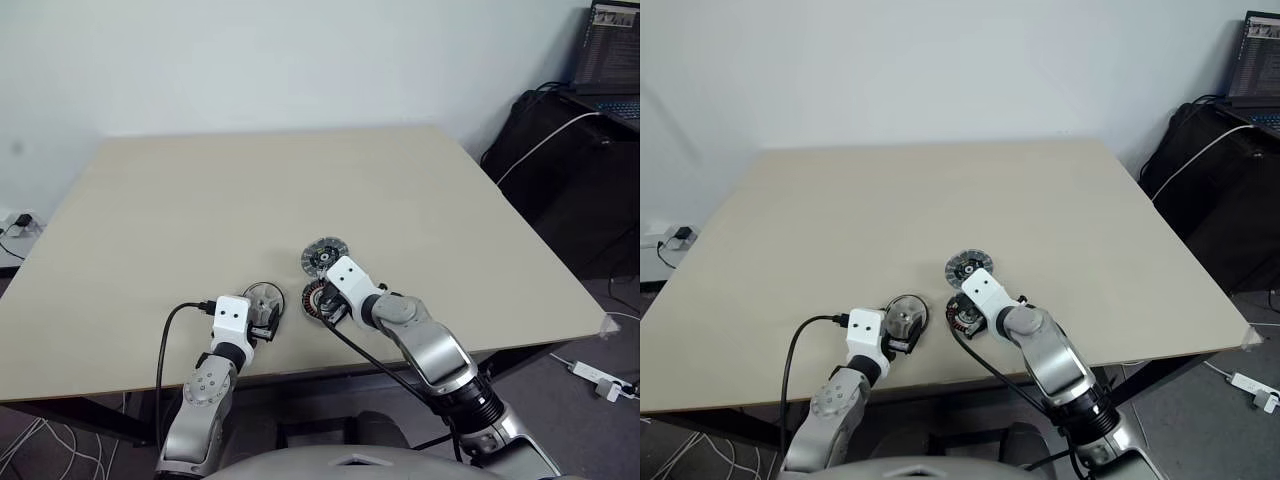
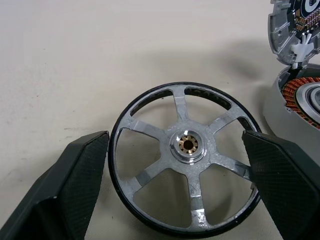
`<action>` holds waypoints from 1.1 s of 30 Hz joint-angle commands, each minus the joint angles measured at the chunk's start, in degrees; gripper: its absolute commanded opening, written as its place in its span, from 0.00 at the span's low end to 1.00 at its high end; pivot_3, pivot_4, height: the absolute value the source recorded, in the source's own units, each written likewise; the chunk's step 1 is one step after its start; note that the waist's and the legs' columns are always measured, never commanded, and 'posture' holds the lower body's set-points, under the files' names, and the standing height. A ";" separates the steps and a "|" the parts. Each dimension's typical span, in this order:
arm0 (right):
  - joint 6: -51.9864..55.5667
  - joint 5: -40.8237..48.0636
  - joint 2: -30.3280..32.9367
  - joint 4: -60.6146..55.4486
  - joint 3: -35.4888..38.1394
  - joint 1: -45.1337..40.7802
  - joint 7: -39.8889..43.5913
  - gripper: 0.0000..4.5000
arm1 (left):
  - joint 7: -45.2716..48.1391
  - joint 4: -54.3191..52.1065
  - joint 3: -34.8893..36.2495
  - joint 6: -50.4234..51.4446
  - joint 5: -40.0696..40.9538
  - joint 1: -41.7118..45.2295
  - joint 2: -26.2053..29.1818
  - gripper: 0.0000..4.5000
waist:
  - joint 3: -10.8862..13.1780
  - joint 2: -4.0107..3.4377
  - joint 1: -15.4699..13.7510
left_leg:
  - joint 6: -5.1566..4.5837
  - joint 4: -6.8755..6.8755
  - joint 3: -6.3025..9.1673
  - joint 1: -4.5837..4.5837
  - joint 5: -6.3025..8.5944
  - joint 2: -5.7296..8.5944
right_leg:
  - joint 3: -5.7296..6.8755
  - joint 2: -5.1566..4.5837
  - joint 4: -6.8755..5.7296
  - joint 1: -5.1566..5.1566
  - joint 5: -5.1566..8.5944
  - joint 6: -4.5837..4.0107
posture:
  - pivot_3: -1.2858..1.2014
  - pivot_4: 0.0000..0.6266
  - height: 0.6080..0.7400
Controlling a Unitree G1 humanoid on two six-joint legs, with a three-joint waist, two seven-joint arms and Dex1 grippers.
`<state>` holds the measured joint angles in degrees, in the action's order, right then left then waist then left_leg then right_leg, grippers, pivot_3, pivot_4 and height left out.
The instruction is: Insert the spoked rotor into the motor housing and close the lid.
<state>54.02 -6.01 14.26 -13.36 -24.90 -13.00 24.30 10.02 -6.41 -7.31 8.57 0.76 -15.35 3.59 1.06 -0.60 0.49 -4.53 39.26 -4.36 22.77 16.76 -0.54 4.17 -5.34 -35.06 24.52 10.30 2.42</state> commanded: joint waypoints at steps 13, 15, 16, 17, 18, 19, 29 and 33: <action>-0.27 0.15 -1.50 0.90 -0.21 -1.34 -1.26 0.41 | -0.31 -1.08 0.05 -0.97 0.35 0.22 -0.32 1.00 | 0.00 0.00 0.02 | 0.00 0.00 0.00 0.00 0.00 0.00 | 0.00 -0.01 0.00 0.00 0.00 0.00 | 0.52 0.00 1.00; -0.01 0.19 -1.59 1.23 -0.41 -1.39 -1.10 0.41 | -0.40 -1.12 0.07 -0.99 0.34 0.18 -0.35 1.00 | 0.00 0.00 0.04 | 0.00 0.00 0.00 0.00 0.00 0.00 | 0.00 0.00 0.00 0.00 -0.01 -0.01 | 0.52 0.00 1.00; -0.01 0.15 -1.61 1.42 -0.51 -1.36 -1.15 0.41 | -0.43 -1.13 0.09 -1.01 0.34 0.16 -0.37 1.00 | 0.00 0.00 0.04 | 0.00 0.00 0.00 0.00 0.00 0.00 | 0.00 0.00 0.00 0.00 -0.01 -0.01 | 0.52 0.00 1.00; -0.03 0.10 -1.62 1.66 -0.60 -1.35 -1.23 0.41 | -0.46 -1.16 0.12 -1.04 0.36 0.12 -0.39 1.00 | 0.00 0.00 0.04 | 0.00 0.00 0.00 0.00 0.00 0.00 | 0.00 0.00 0.00 0.00 -0.01 -0.02 | 0.52 0.00 1.00; -0.06 0.03 -1.62 1.97 -0.61 -1.37 -1.33 0.41 | -0.52 -1.18 0.12 -1.06 0.35 0.12 -0.42 1.00 | 0.00 0.00 0.04 | 0.00 0.00 0.00 0.00 0.00 0.00 | 0.00 0.00 0.00 0.00 -0.01 -0.02 | 0.52 0.00 1.00; -0.05 -0.01 -1.64 2.20 -0.60 -1.39 -1.42 0.41 | -0.57 -1.21 0.13 -1.09 0.36 0.10 -0.45 1.00 | 0.00 0.00 0.05 | 0.00 0.00 0.00 0.00 0.00 0.00 | 0.00 0.00 0.00 0.00 -0.01 -0.02 | 0.52 0.00 1.00; 0.83 0.06 -1.47 2.03 -0.28 -1.60 -1.52 0.01 | -0.81 -1.12 0.19 -1.18 0.50 0.20 -0.49 1.00 | -0.06 0.05 0.13 | 0.01 0.01 0.00 -0.07 0.00 -0.02 | -0.01 0.01 -0.02 -0.05 0.00 0.01 | 0.52 0.00 1.00; 1.11 0.17 -1.09 1.50 -0.42 -1.63 -1.19 0.01 | -0.73 -0.95 0.19 -1.18 0.53 0.41 -0.43 1.00 | -0.07 0.05 0.10 | 0.01 0.04 0.00 -0.08 -0.01 -0.02 | -0.01 -0.02 -0.06 -0.05 0.08 0.16 | 0.52 0.00 1.00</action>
<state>54.47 -6.06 12.99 -11.14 -25.86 -13.96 23.48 9.31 -6.41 -7.23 8.46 0.79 -15.61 3.44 0.99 -0.56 0.59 -4.51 39.30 -4.35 22.70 16.75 -0.56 4.16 -5.36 -35.11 24.48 10.37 2.57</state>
